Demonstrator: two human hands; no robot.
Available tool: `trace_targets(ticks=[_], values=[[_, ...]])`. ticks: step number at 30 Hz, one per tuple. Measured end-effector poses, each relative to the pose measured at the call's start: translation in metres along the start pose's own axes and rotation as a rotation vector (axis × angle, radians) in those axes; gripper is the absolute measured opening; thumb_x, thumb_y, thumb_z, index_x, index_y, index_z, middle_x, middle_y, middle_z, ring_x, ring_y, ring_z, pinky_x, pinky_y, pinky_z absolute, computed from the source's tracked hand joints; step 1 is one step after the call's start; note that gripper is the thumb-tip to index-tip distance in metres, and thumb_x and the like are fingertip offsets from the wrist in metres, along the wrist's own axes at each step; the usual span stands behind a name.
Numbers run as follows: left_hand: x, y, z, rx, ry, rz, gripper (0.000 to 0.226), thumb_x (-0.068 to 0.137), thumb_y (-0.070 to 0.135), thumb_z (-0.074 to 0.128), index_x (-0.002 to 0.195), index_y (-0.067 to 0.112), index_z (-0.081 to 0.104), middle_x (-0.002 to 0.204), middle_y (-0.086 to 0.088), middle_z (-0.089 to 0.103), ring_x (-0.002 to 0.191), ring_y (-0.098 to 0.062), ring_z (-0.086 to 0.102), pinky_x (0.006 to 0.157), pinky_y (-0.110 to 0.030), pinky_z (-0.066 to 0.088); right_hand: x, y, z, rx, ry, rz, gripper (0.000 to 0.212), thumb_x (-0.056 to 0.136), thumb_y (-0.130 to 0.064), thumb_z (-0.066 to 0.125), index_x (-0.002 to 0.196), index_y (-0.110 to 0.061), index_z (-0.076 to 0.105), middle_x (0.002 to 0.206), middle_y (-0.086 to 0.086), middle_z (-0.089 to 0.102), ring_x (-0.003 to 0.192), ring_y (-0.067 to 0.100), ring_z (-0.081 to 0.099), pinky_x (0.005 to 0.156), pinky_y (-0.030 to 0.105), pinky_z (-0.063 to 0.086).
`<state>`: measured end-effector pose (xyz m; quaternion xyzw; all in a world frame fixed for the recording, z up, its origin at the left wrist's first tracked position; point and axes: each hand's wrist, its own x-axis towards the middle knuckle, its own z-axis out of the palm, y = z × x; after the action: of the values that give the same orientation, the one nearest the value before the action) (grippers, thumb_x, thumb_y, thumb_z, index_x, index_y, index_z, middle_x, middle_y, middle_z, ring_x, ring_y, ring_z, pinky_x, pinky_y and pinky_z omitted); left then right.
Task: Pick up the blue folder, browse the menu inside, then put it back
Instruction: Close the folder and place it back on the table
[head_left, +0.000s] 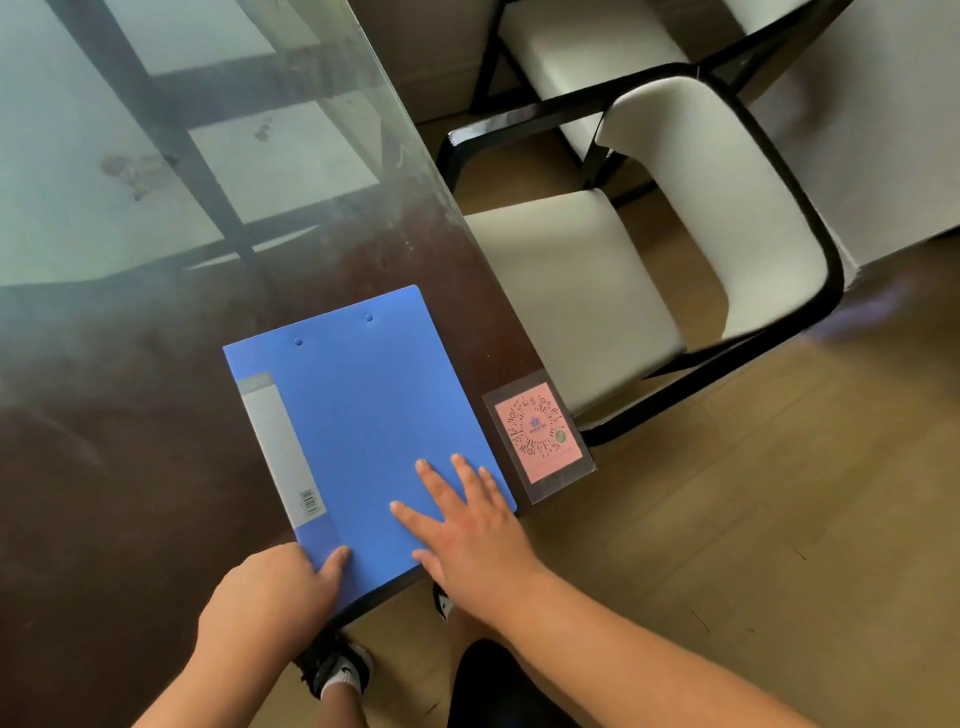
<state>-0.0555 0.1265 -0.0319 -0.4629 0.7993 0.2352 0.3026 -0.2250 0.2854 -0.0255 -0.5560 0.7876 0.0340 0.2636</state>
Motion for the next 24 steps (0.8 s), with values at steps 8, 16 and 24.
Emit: trace_targets(ticks=[8, 16, 24], values=[[0.001, 0.018, 0.004, -0.018, -0.003, -0.007, 0.058, 0.095, 0.073, 0.039, 0.078, 0.023, 0.065, 0.075, 0.008, 0.071, 0.066, -0.012, 0.068, 0.057, -0.03, 0.053, -0.005, 0.019, 0.0, -0.001, 0.0, 0.004, 0.06, 0.107, -0.045, 0.054, 0.161, -0.037, 0.03, 0.178, 0.011, 0.01, 0.16, 0.049, 0.004, 0.126, 0.064, 0.007], [0.005, 0.018, 0.009, -0.045, -0.02, -0.013, 0.056, 0.095, 0.075, 0.04, 0.081, 0.026, 0.063, 0.077, 0.01, 0.071, 0.064, -0.009, 0.07, 0.059, -0.03, 0.061, -0.005, 0.021, 0.0, -0.016, -0.016, 0.002, 0.061, 0.107, -0.045, 0.055, 0.162, -0.037, 0.03, 0.178, 0.012, 0.01, 0.16, 0.049, 0.004, 0.125, 0.064, 0.007], [0.002, 0.015, -0.025, 0.059, 0.01, -0.046, 0.067, 0.083, 0.085, 0.04, 0.068, 0.024, 0.065, 0.066, 0.008, 0.068, 0.06, -0.01, 0.063, 0.05, -0.029, 0.044, 0.01, 0.01, -0.024, 0.024, -0.056, 0.032, 0.055, 0.103, -0.051, 0.054, 0.154, -0.034, 0.041, 0.175, 0.011, 0.02, 0.158, 0.049, 0.012, 0.125, 0.066, 0.013]])
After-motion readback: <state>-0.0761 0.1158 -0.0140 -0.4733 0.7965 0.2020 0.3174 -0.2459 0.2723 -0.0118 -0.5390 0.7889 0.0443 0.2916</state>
